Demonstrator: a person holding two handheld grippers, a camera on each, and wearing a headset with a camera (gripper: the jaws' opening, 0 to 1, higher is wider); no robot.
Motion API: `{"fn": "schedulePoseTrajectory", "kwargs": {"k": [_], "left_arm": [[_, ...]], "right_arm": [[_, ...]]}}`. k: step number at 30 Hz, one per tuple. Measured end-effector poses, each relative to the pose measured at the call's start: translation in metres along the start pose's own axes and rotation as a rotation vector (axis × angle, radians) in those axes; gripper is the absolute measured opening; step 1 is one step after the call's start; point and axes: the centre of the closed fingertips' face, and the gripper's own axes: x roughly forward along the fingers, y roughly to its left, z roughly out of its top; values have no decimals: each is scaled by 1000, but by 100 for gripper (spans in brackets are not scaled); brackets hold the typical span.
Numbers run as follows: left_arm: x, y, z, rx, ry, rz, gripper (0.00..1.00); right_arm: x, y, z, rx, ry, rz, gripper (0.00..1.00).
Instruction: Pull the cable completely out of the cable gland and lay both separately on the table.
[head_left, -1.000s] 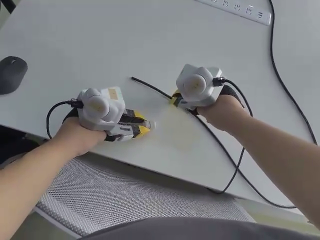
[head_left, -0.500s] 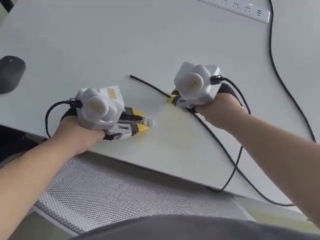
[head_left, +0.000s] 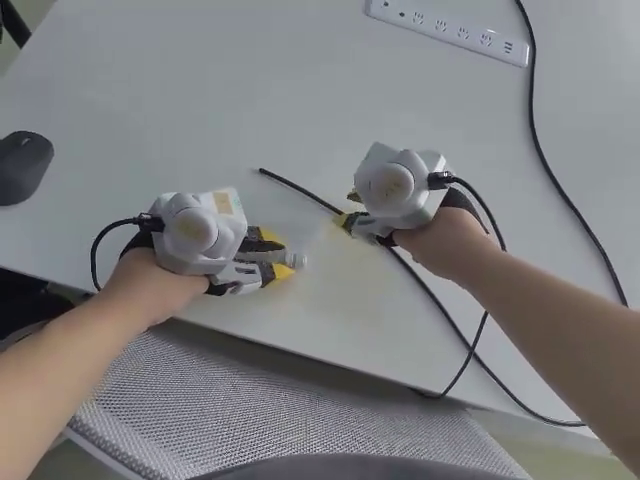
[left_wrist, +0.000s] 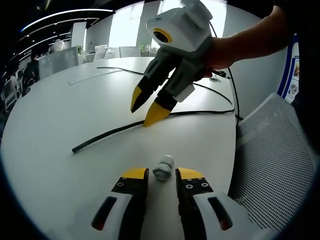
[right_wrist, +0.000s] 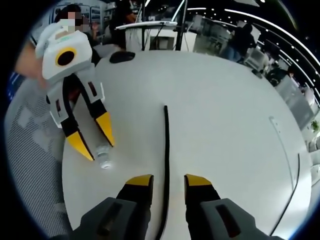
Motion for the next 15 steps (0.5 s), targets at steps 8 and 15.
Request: {"fn": "schedulePoseTrajectory", "kwargs": {"k": [8,15], "left_arm": [[-3,1,6,16,1,20,33],[-15,-6,14,-9,-20,10,40]], "right_arm": [[-19,-6,9,41,-56,-37,26],[-36,-3,14,72,-93,-54,31]]}}
